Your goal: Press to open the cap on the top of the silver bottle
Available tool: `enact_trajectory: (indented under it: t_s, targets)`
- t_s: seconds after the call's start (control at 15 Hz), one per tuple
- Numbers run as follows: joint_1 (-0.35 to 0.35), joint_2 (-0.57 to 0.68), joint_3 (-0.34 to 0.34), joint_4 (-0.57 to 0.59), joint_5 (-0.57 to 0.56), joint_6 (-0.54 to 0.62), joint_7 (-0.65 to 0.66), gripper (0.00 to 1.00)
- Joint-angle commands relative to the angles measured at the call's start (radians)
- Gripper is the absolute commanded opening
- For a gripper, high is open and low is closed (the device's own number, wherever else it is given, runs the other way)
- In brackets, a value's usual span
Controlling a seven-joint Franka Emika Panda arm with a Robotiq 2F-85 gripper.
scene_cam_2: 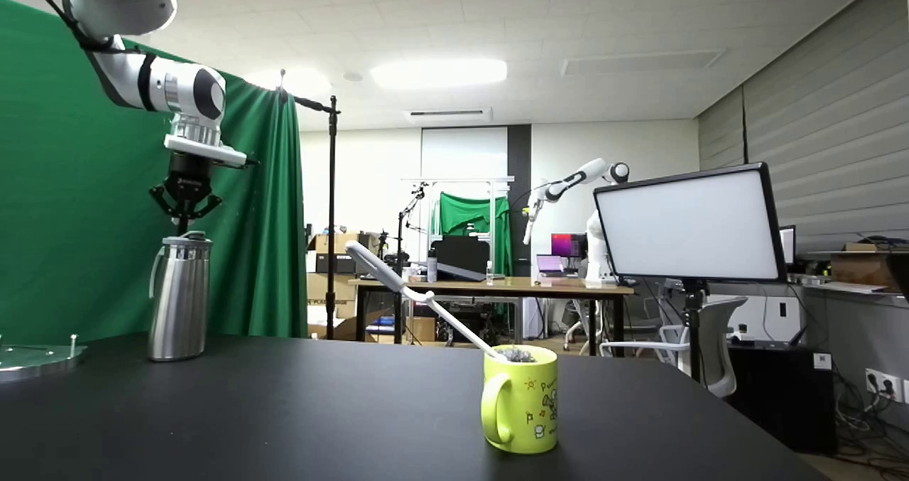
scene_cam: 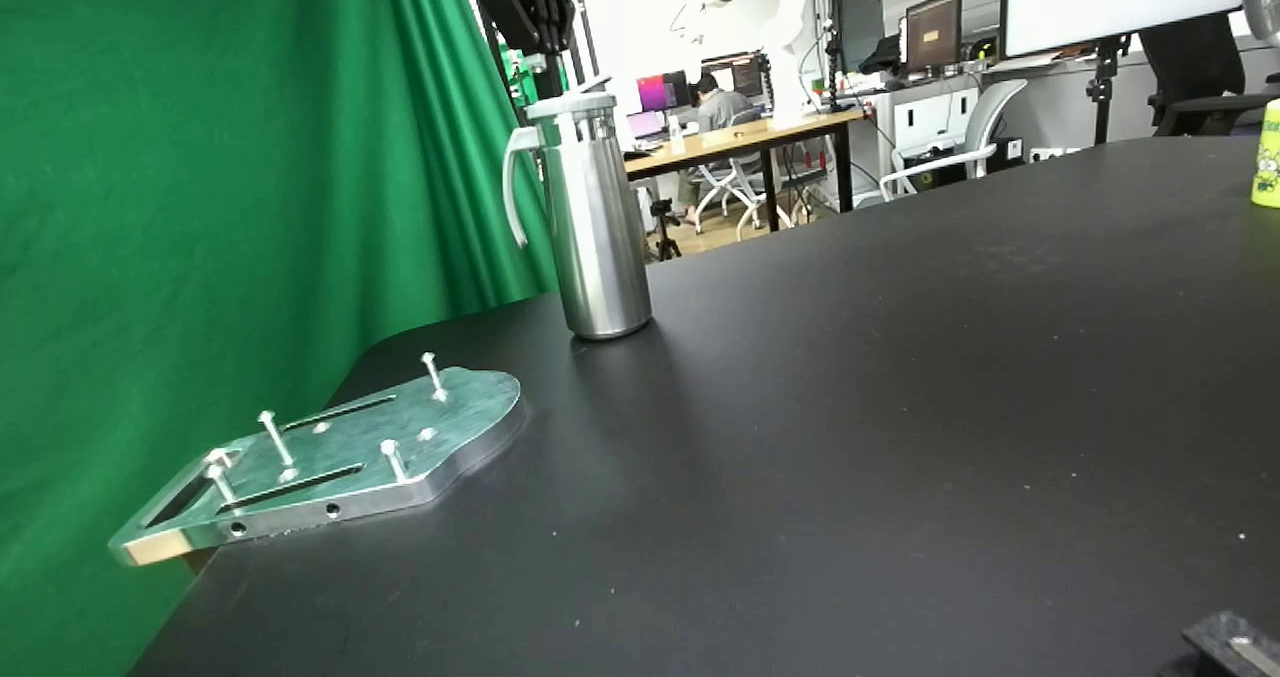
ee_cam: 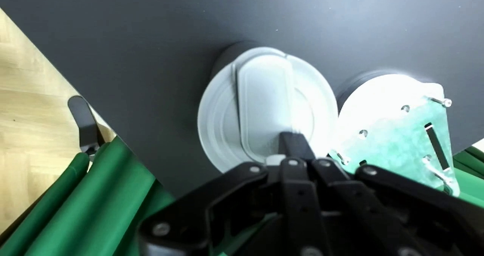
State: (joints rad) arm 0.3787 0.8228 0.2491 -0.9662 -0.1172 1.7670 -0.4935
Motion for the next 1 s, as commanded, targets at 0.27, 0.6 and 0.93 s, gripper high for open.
enact_trajectory:
  t_s: [0.27, 0.6, 0.93]
  targets:
    - [0.048, 0.093, -0.023, 0.129, -0.024, -0.044, 0.013, 0.0]
    - [0.026, 0.03, -0.018, 0.102, -0.014, -0.039, 0.011, 0.0]
    - [-0.007, -0.07, -0.014, 0.036, -0.014, -0.005, 0.003, 0.28]
